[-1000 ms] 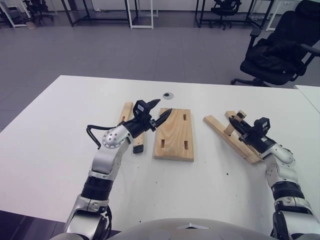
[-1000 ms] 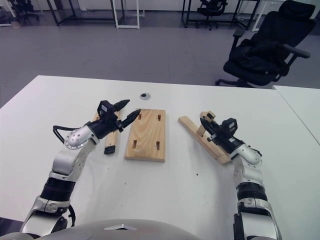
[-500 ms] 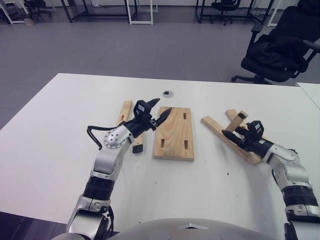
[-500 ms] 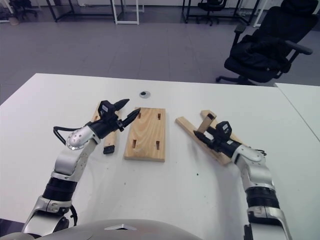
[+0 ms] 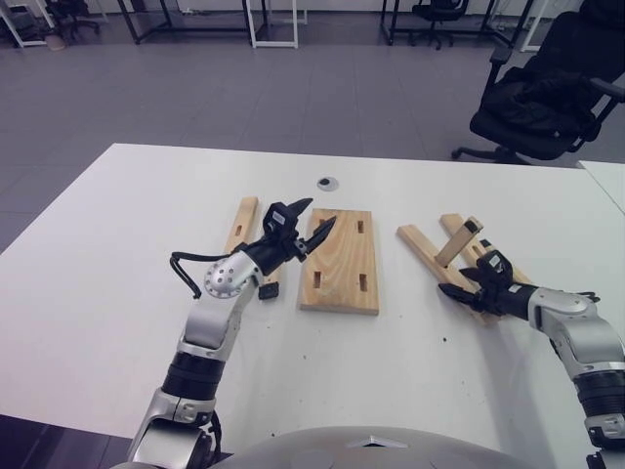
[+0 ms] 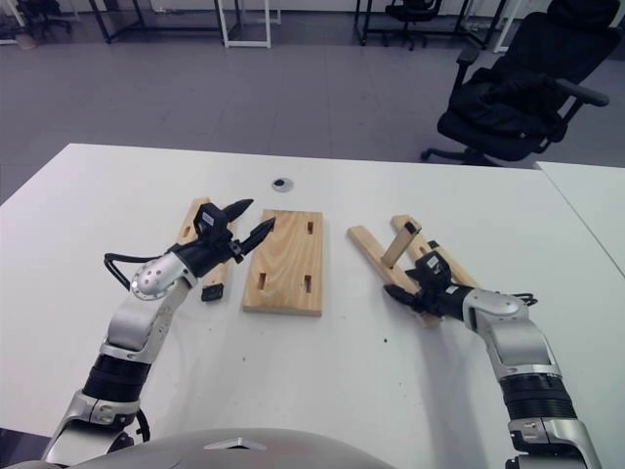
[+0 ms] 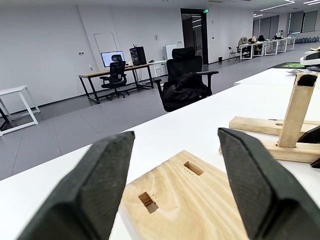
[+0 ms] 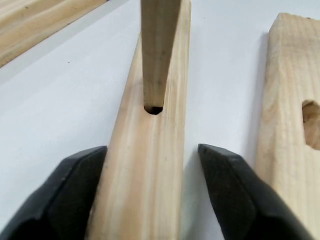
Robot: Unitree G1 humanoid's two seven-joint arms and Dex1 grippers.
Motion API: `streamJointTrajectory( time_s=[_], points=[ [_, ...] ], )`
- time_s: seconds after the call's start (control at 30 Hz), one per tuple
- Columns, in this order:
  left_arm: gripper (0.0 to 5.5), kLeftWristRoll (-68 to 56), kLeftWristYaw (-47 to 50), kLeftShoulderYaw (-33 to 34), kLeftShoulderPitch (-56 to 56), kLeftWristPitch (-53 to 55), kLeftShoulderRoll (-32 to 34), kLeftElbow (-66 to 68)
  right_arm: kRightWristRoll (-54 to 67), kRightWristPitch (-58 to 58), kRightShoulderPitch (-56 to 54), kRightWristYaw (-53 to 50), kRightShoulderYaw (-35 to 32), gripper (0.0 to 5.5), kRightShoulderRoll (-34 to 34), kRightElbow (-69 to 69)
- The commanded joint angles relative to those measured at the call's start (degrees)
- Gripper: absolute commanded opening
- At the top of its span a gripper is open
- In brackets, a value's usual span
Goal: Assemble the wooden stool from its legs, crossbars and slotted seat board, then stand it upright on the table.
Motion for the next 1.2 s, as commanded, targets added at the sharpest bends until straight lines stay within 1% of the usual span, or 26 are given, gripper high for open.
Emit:
streamJointTrajectory(
  time_s=[0.03,0.13,0.23,0.3,0.33,0.43,0.5,0.57,0.67,0.8,1.1,1.2],
  points=[
    [3.05,0.79,0.63,-0.17,0.40,0.64,0.05,-0.64,-2.12,0.64,-0.34,-0.46,1.46,2.69,-0.64,-0.07],
    [3.05,1.16,1.37,-0.26,0.17,2.01,-0.05,-0.81,-2.17,1.13,-0.63,-0.76,1.94,2.14,-0.11,-1.93],
    [3.05,-0.54,2.78,1.07,-0.97,4.32,-1.09,-0.78,-3.25,-2.06,-0.08,-1.59,2.06,2.09,0.04,-2.25],
    [3.05,-5.25,3.54,3.33,-1.70,8.24,-3.42,-1.45,-2.56,-5.50,-0.60,-2.52,0.29,2.09,1.35,-3.90],
    [3.05,-10.67,4.87,5.89,-2.07,11.92,-5.98,-2.08,-1.52,-7.24,-1.45,-2.76,-0.82,2.09,2.34,-5.09],
    [3.05,-33.31,11.46,15.30,-3.70,23.79,-15.28,-2.69,-0.54,-12.51,-2.70,-3.55,-1.61,2.09,5.25,-9.59],
    [3.05,-41.99,15.43,17.90,-4.32,29.09,-18.44,-1.99,-1.41,-14.66,-3.39,-4.16,0.99,2.09,7.70,-13.04],
    [3.05,-46.51,18.28,18.24,-4.76,32.90,-19.54,-2.62,-2.26,-16.67,-4.41,-4.62,4.11,2.09,10.43,-15.66],
    [3.05,-49.33,20.51,17.73,-5.30,35.93,-18.71,-2.97,-2.14,-17.52,-5.43,-5.49,6.42,2.09,13.66,-17.74],
    [3.05,-49.88,21.05,17.23,-5.52,37.14,-17.96,-2.55,-2.65,-18.17,-4.64,-4.80,9.08,2.09,15.00,-20.57],
    [1.48,-46.80,21.84,17.16,-3.84,33.29,-18.63,-2.03,-2.76,-18.37,-3.19,-3.76,9.97,2.09,14.58,-22.08],
    [1.07,-45.28,22.14,16.43,-2.83,31.71,-19.11,-1.68,-3.25,-19.09,-2.53,-3.52,10.64,2.09,14.52,-22.15]
  ],
)
